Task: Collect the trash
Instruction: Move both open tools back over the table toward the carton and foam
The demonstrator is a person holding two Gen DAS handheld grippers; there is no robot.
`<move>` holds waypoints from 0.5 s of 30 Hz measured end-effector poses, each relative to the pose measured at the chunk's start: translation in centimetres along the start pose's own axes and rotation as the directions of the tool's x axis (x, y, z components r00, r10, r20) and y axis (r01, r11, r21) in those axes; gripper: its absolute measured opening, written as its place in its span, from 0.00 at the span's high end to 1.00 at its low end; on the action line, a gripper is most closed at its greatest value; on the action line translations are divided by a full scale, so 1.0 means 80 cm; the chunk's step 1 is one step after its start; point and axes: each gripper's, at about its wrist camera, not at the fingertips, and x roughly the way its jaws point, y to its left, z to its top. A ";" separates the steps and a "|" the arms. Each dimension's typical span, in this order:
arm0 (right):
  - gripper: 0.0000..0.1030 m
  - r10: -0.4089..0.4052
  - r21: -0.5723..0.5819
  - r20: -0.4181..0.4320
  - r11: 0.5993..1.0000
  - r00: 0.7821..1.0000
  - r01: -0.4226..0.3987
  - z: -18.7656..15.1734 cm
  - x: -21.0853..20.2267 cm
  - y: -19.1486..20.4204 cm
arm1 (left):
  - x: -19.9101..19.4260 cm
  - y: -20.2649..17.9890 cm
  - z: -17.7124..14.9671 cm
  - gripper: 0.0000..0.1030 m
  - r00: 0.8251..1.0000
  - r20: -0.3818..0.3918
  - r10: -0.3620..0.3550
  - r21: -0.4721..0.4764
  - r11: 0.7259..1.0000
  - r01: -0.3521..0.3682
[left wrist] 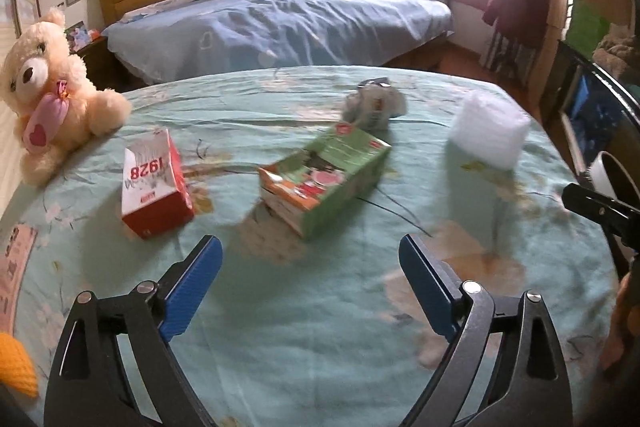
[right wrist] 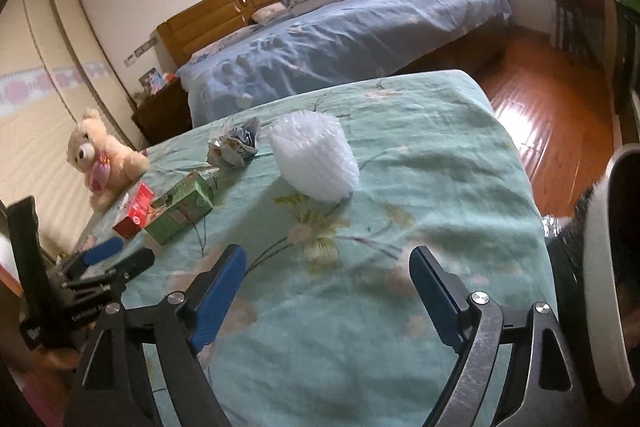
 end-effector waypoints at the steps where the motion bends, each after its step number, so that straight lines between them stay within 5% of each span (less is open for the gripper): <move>1: 0.17 -0.003 -0.014 -0.001 1.000 1.000 0.003 0.004 0.006 0.002 | 0.003 0.002 0.002 0.10 1.000 -0.001 0.002 0.003 1.000 -0.002; 15: 0.17 -0.018 -0.098 -0.028 0.995 0.999 0.015 0.050 0.072 0.013 | 0.043 0.005 0.033 0.10 1.000 -0.009 0.000 0.041 0.999 0.001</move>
